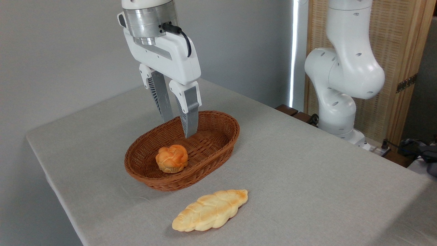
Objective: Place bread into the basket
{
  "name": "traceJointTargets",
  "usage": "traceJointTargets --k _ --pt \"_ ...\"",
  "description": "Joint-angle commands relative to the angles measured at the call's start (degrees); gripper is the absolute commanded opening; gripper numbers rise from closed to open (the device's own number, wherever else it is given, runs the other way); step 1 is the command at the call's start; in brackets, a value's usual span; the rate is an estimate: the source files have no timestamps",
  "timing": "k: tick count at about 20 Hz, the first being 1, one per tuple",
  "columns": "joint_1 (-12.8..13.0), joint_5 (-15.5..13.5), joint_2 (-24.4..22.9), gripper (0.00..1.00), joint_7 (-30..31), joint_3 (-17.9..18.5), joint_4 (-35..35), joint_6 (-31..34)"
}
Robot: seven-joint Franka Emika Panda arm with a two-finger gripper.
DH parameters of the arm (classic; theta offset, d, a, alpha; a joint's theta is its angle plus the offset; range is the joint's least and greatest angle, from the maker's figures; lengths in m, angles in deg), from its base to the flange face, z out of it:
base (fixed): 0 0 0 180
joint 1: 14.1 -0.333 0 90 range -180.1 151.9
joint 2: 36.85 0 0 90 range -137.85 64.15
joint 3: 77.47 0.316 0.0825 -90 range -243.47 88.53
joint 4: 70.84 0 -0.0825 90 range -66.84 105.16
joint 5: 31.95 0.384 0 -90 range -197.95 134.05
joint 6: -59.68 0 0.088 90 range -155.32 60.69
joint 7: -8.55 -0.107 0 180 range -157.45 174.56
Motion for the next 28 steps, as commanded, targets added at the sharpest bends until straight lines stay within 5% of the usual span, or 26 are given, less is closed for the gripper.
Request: traceJointTargets --k 1,15,21,25,28 --pt "0.08 -1.08 -0.26 1.0 -0.41 0.35 -0.3 0.66" --pt "0.08 -0.82 -1.06 1.0 -0.75 0.53 3.47 -5.31" --pt "-0.62 2.69 -3.6 1.0 -0.93 0.79 12.6 -17.69" --pt "-0.71 7.25 -3.69 1.0 -1.02 0.79 15.43 -21.65" --pt "-0.71 8.06 -3.17 1.0 -5.21 0.79 17.0 -23.59"
